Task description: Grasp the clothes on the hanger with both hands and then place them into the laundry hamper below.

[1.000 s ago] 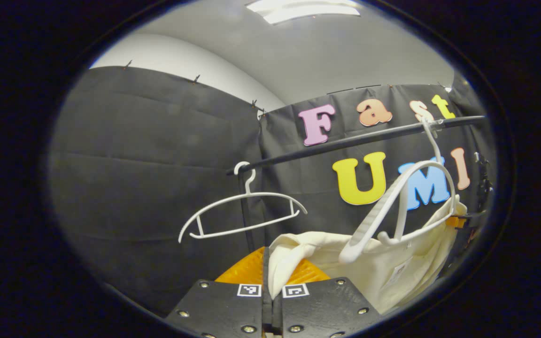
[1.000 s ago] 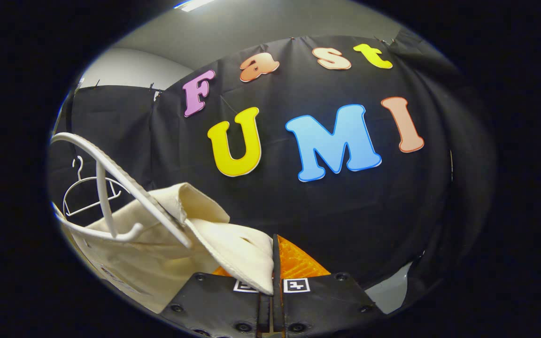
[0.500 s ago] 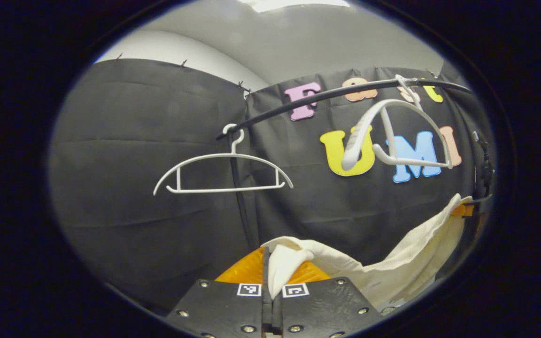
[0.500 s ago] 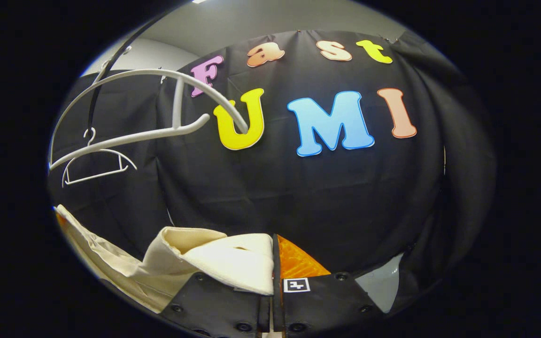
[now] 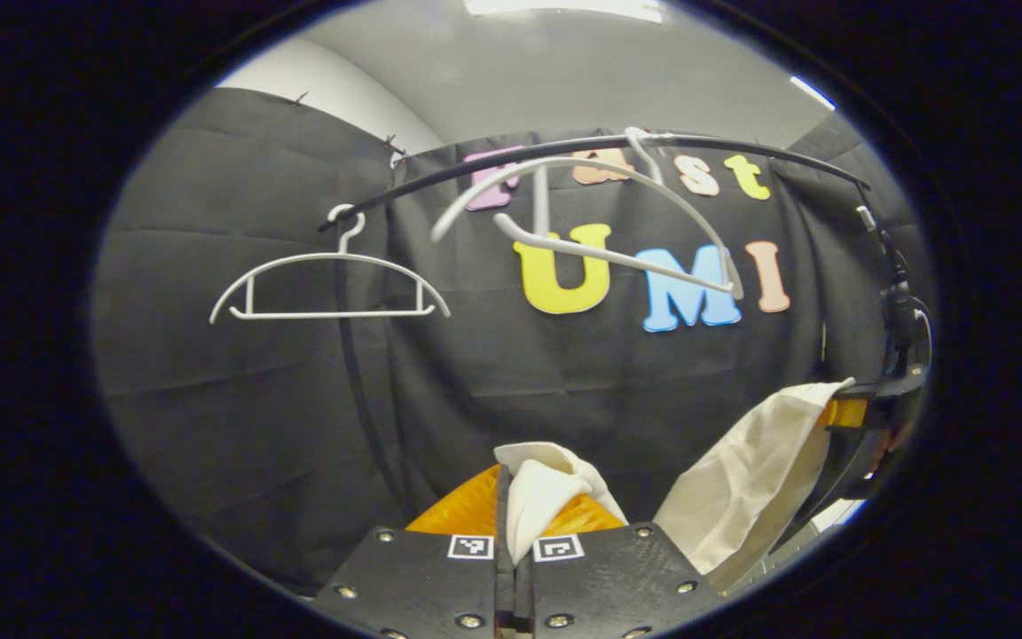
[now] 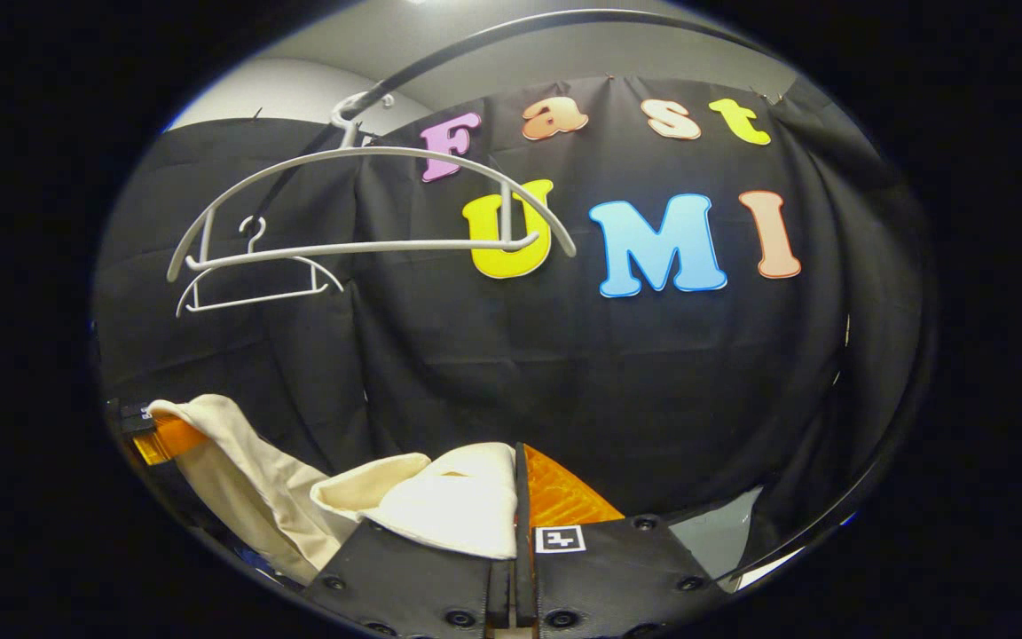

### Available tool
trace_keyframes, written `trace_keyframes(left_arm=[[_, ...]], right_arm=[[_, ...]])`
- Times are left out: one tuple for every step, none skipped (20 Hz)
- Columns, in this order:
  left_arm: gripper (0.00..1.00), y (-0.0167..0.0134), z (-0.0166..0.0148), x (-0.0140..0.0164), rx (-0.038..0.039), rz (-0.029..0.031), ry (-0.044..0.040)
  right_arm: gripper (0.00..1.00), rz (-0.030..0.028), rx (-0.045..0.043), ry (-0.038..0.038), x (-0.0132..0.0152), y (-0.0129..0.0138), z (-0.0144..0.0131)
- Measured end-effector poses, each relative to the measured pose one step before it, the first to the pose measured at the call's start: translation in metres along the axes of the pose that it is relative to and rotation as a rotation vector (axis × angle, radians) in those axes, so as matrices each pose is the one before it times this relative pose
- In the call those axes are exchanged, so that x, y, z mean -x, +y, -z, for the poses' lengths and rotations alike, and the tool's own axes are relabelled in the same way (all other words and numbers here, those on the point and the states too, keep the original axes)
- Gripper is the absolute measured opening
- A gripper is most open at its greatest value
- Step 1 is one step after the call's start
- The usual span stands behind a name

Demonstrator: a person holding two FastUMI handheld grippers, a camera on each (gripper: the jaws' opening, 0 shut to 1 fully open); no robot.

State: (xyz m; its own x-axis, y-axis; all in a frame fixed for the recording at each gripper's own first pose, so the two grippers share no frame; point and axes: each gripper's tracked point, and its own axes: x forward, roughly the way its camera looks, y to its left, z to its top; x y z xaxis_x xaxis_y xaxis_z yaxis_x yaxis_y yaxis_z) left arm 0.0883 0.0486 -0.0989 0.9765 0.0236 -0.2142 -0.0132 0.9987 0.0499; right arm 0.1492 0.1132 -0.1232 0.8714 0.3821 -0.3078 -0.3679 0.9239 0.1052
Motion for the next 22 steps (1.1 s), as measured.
trace_keyframes(left_arm=[[0.01, -0.01570, 0.00296, -0.00387, -0.00507, 0.03536, 0.00202], [0.01, -0.01598, 0.00263, -0.00127, -0.00344, 0.03808, 0.00236], [0.01, -0.01350, 0.00358, -0.00091, 0.00043, 0.03441, 0.00065], [0.01, -0.01209, 0.00261, -0.00118, 0.00402, 0.03148, 0.00246], [0.01, -0.01094, 0.00383, 0.00248, 0.00335, 0.02890, 0.00198], [0.01, -0.01129, 0.00577, 0.00268, -0.00416, 0.01993, 0.00386], [0.01, -0.01251, 0.00988, 0.00801, -0.01071, 0.01698, 0.00697], [0.03, -0.00857, 0.00842, 0.00179, -0.01128, 0.00975, 0.01019], [0.02, -0.00768, 0.00903, -0.00098, -0.00991, 0.00825, 0.01504], [0.02, -0.00639, 0.01026, -0.00148, -0.00647, 0.00958, 0.01687], [0.03, -0.00511, 0.01321, -0.00198, -0.00476, 0.00685, 0.01875], [0.01, -0.00419, 0.01159, -0.00270, -0.00227, 0.00920, 0.01940], [0.01, -0.00478, 0.01446, -0.00362, -0.00146, 0.00778, 0.01797], [0.01, -0.00404, 0.01340, -0.00241, -0.00408, 0.01001, 0.02075], [0.01, -0.00526, 0.01021, -0.00080, -0.00508, 0.00970, 0.02370], [0.02, -0.00358, 0.01061, -0.00255, -0.00319, 0.00699, 0.01764], [0.02, -0.00293, 0.01030, -0.00496, 0.00037, 0.00772, 0.01674], [0.02, -0.00473, 0.01085, -0.00514, 0.00340, 0.00892, 0.01731], [0.02, -0.00447, 0.01108, -0.00512, 0.00301, 0.00670, 0.02029], [0.01, -0.00432, 0.01125, -0.00596, -0.00207, 0.00231, 0.02273], [0.02, -0.00354, 0.01486, -0.00494, -0.00177, -0.00081, 0.02571], [0.01, -0.00051, 0.01466, -0.00720, -0.00035, -0.00305, 0.02695]], right_arm=[[0.06, -0.01948, -0.00285, 0.00524, 0.00811, 0.00762, 0.00538], [0.06, -0.02316, -0.00476, 0.00874, 0.00752, 0.00821, 0.00502], [0.06, -0.02116, -0.00126, 0.00995, 0.00591, 0.00734, 0.00585], [0.06, -0.01144, 0.00450, 0.00981, 0.00647, 0.00430, 0.00597], [0.06, -0.00624, 0.00685, 0.00924, 0.00743, 0.00330, 0.00799], [0.07, 0.00068, 0.00645, 0.01186, 0.00468, 0.00110, 0.00872], [0.07, 0.00311, 0.00113, 0.01885, 0.00205, -0.00057, 0.01296], [0.08, 0.00200, 0.00056, 0.02553, 0.00475, -0.00092, 0.01374], [0.09, 0.00953, -0.00397, 0.02402, 0.00102, -0.00336, 0.01430], [0.09, 0.00695, -0.00569, 0.02403, 0.00431, -0.00316, 0.01393], [0.08, 0.00739, -0.00640, 0.02539, 0.00176, -0.00262, 0.01559], [0.09, 0.00598, -0.00359, 0.02463, 0.00028, -0.00382, 0.01404], [0.09, 0.00676, -0.00096, 0.02295, -0.00059, -0.00283, 0.01413], [0.08, 0.00577, 0.00106, 0.02266, -0.00100, -0.00164, 0.01520], [0.08, 0.00533, 0.00149, 0.02500, -0.00196, -0.00238, 0.01487], [0.09, 0.00378, -0.00069, 0.02168, -0.00265, -0.00224, 0.01147], [0.08, 0.00984, -0.00151, 0.02169, -0.00240, -0.00325, 0.01337], [0.08, 0.00711, -0.00314, 0.01789, -0.00288, -0.00296, 0.01063], [0.08, 0.00577, 0.00021, 0.01533, -0.00394, -0.00208, 0.01009], [0.08, 0.00874, 0.00493, 0.01932, -0.00500, -0.00306, 0.00897], [0.08, 0.00780, 0.00431, 0.02095, -0.00469, -0.00383, 0.00989], [0.08, 0.01179, 0.00240, 0.02348, -0.00481, -0.00405, 0.01024]])
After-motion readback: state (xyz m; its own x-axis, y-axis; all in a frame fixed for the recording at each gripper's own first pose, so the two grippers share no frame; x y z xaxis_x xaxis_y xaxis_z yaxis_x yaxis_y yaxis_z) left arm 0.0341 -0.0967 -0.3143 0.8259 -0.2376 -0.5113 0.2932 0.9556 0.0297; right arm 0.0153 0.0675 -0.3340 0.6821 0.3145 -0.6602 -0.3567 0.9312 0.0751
